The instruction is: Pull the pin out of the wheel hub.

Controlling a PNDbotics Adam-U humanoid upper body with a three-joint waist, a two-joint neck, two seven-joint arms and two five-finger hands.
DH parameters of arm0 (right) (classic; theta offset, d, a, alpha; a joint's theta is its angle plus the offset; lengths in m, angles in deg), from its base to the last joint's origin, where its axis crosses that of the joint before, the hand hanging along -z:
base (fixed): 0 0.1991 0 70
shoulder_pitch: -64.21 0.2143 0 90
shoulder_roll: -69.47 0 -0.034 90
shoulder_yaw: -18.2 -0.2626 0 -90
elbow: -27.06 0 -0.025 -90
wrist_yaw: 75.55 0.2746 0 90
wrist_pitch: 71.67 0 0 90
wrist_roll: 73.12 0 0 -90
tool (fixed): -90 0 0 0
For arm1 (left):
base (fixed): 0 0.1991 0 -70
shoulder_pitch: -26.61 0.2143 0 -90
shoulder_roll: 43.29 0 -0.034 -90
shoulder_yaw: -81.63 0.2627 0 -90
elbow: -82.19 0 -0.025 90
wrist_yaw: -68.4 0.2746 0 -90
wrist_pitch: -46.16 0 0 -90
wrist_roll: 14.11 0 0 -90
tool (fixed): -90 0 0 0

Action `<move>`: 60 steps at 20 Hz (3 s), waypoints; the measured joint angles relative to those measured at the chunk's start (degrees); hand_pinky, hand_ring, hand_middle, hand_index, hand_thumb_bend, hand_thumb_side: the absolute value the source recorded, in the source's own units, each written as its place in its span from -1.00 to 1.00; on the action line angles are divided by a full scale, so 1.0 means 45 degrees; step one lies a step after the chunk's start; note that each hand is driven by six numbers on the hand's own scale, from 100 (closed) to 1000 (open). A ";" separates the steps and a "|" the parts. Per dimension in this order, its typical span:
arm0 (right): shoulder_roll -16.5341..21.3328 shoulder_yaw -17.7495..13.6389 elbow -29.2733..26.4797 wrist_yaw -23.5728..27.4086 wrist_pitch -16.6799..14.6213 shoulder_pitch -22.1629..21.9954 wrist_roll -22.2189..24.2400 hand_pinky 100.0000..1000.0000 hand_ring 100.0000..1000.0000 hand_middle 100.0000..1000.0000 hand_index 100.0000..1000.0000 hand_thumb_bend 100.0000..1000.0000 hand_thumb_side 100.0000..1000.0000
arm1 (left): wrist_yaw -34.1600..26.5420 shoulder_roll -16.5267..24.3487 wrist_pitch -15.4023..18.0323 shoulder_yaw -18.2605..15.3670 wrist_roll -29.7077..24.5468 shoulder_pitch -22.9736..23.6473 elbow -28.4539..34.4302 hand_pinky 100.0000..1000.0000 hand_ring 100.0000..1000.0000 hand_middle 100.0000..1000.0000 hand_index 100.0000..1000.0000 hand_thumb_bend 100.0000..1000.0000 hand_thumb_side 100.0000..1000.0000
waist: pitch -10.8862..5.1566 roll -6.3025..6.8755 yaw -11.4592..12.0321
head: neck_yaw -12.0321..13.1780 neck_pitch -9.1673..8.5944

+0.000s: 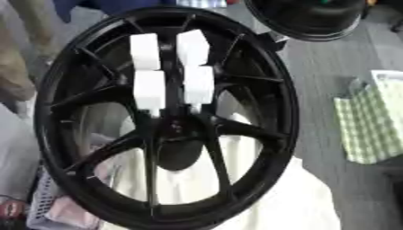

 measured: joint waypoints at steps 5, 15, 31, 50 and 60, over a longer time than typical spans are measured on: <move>-0.0268 0.1190 0.0003 -0.0801 -0.0368 0.1738 0.2208 0.75 0.66 0.49 0.56 -1.00 -0.47 | 0.0013 0.0080 -0.0014 0.0070 -0.0033 0.0011 0.0000 0.58 0.49 0.20 0.66 -1.00 0.40 | 0.0000 -0.0163 0.0078 | -0.0103 0.0000; -0.2703 0.3950 0.1711 -0.1962 -0.0881 0.5012 0.2722 0.73 0.66 0.49 0.56 -1.00 -0.51 | 0.0018 0.0145 -0.0038 0.0147 -0.0109 0.0011 0.0000 0.58 0.49 0.20 0.66 -1.00 0.41 | -0.0001 -0.0184 0.0236 | -0.0430 0.0003; -0.4654 0.5184 0.4149 -0.2648 -0.1648 0.6112 0.3022 0.73 0.76 0.63 0.70 -0.56 -1.00 | 0.0001 0.0135 -0.0072 0.0151 -0.0142 0.0011 0.0000 0.58 0.49 0.20 0.66 -1.00 0.41 | 0.0003 -0.0171 0.0605 | -0.0749 -0.0020; -0.4771 0.5158 0.4472 -0.2272 -0.2401 0.5895 0.3076 0.68 0.75 0.63 0.70 -0.55 -1.00 | -0.0004 0.0012 -0.0164 0.0228 -0.0232 0.0012 0.0000 0.58 0.50 0.20 0.65 -1.00 0.42 | 0.0238 0.0005 0.0627 | -0.1168 -0.0622; -0.4748 0.5232 0.4435 -0.1243 -0.2326 0.5678 0.3070 0.64 0.74 0.62 0.71 -0.66 -1.00 | 0.0025 -0.0032 -0.0245 0.0230 -0.0261 0.0013 0.0000 0.59 0.50 0.20 0.65 -1.00 0.43 | 0.0384 -0.0110 0.0651 | -0.0939 -0.0499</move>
